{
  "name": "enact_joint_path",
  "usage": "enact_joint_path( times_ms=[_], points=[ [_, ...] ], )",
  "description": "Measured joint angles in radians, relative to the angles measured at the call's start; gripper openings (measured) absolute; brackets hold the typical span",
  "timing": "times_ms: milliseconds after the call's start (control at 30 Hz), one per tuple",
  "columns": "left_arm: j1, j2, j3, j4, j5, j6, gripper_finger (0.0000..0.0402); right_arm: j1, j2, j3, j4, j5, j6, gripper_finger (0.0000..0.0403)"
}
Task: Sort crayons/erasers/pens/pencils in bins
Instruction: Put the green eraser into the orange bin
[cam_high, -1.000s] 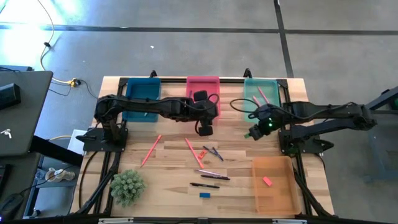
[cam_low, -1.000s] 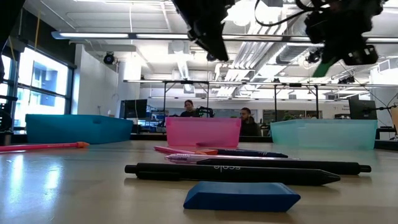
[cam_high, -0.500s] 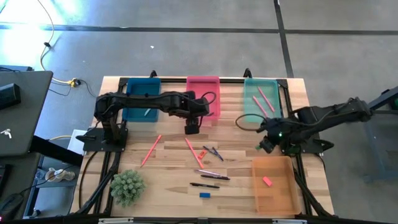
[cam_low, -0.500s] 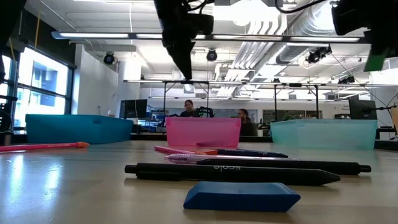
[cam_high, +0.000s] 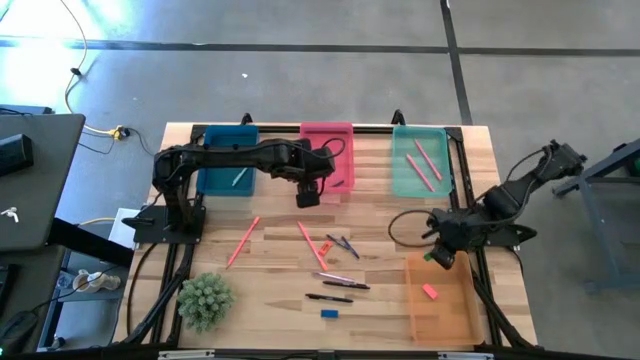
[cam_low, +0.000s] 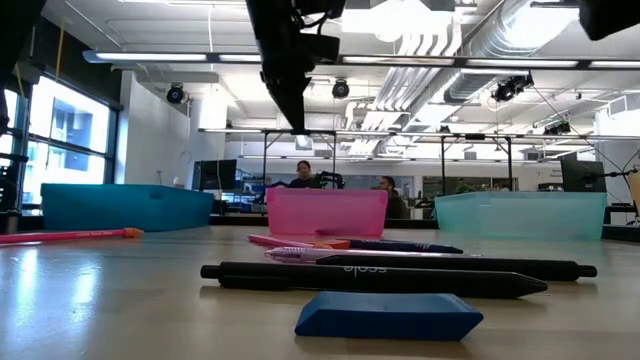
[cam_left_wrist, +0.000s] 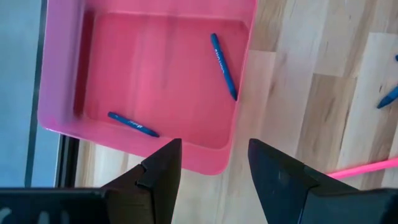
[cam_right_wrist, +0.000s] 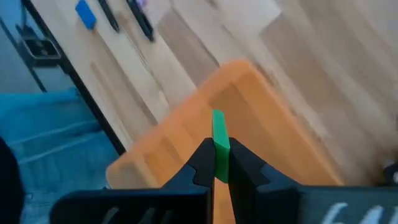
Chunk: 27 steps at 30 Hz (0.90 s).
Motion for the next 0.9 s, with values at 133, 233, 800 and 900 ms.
enact_joint_path(
  times_ms=[133,233,800,900],
  points=[
    [0.002,0.0,0.0,0.002,0.0,0.008,0.0172,0.087,0.066,0.0,0.015,0.003,0.06,0.0007],
    [0.002,0.001,0.0,0.003,0.0,0.006,0.0172,0.14,0.127,0.0,0.038,0.004,0.093,0.0007],
    [0.004,-0.001,0.0,-0.009,0.002,0.016,0.0172,0.266,0.445,0.0,0.319,0.004,0.2,0.0007],
    [0.008,-0.024,-0.002,-0.042,0.005,0.027,0.0172,0.274,0.498,0.0,0.378,-0.011,0.202,0.0007]
  ],
)
